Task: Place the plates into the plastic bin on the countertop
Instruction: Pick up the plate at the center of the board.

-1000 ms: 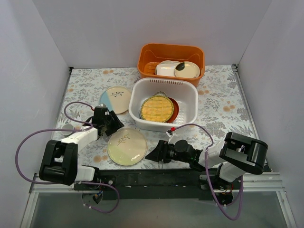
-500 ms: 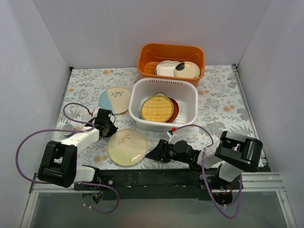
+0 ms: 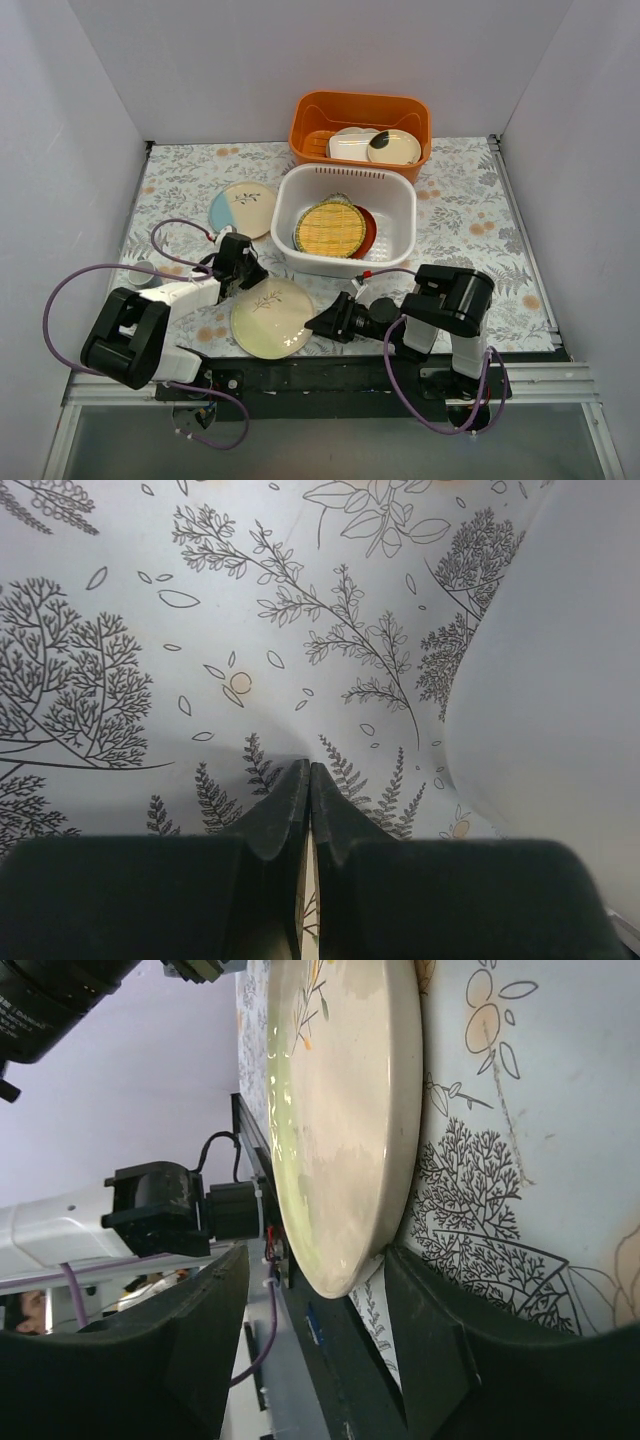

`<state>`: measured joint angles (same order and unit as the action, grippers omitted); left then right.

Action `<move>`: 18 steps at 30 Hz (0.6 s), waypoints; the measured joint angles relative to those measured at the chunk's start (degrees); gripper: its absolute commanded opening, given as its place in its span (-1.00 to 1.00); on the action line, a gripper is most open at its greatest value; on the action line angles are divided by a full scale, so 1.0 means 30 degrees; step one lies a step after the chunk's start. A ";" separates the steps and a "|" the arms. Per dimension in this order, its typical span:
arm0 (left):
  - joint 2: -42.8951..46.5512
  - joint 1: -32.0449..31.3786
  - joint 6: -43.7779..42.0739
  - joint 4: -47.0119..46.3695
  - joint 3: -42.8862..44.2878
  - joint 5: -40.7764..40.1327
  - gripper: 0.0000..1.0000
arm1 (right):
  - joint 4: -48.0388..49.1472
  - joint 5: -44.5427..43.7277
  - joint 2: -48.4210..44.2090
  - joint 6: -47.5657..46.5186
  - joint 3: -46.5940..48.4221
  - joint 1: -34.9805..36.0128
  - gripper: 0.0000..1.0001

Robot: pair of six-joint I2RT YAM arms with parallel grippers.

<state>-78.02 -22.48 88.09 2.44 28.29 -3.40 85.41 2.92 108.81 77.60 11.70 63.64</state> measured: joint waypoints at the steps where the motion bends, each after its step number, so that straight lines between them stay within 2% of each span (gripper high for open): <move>1: -0.0022 -0.0044 0.0080 -0.0197 -0.0073 0.0051 -1.00 | 0.0335 0.0153 0.0270 0.0299 0.0007 -0.0066 0.27; 6: -0.0102 -0.0408 0.0364 -0.1027 -0.0364 0.0291 -1.00 | 0.0947 0.0656 0.0780 0.1020 0.0087 -0.0160 0.26; 13: -0.0131 -0.1049 0.0619 -0.0918 -0.0255 0.0590 -0.99 | -0.0277 0.0729 0.0058 0.0510 0.0284 -0.0153 0.26; 17: 0.0619 -0.1282 0.0576 0.2113 0.0583 -0.0466 -0.81 | -0.0903 0.0721 -0.0401 0.0051 0.0277 -0.0153 0.27; 18: 0.0925 -0.1304 0.0546 0.3344 0.0925 -0.0962 -0.67 | -0.0954 0.0721 -0.0459 -0.0007 0.0255 -0.0153 0.27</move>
<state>-75.24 -26.39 89.73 12.47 31.07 -6.28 82.54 5.08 107.44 77.58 12.47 63.18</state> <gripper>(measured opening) 0.064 0.630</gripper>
